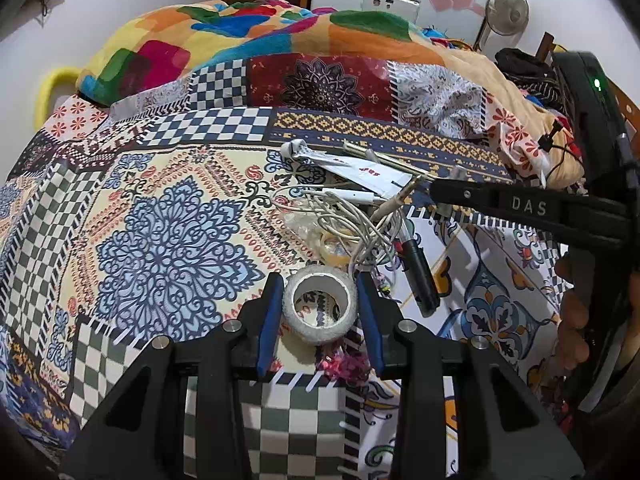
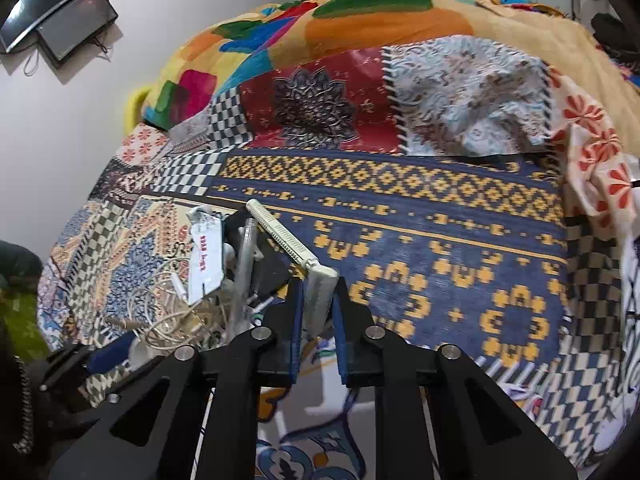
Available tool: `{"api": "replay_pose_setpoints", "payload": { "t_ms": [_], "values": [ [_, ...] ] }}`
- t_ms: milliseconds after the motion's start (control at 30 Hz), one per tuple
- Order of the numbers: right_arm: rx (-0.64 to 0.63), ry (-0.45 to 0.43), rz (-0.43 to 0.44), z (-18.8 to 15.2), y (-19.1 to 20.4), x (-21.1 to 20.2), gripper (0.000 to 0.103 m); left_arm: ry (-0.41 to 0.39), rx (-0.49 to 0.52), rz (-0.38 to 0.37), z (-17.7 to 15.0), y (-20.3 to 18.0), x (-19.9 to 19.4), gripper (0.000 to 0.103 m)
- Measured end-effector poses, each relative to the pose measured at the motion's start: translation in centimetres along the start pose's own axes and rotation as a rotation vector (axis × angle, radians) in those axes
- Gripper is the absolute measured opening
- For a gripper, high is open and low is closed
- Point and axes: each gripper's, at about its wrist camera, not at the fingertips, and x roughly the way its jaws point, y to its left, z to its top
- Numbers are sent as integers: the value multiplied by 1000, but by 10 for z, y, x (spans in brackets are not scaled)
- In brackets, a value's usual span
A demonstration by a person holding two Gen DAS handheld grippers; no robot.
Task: Collect trash
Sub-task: 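Grasp the white tape roll with the left tool while the right tool grasps the white stick tool, then carry the tape roll and white stick with both tools over the bucket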
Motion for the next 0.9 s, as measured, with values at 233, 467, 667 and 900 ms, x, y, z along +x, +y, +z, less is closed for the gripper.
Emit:
{"api": "replay_pose_setpoints", "payload": {
  "t_ms": [233,467,667,900],
  "values": [
    [-36,-49,-45,-2,12,-32,11,-49,-20,9,4,4,-41,37],
    [-73,-114,-55,-4,34,-86,11,-106,-32,25,8,5,-98,37],
    [-94,-159,-26,-13,66,-131,11,-138,-32,48,3,3,-152,37],
    [-165,-203,23,-33,115,-183,11,-188,-40,97,-15,8,-218,37]
  ]
}}
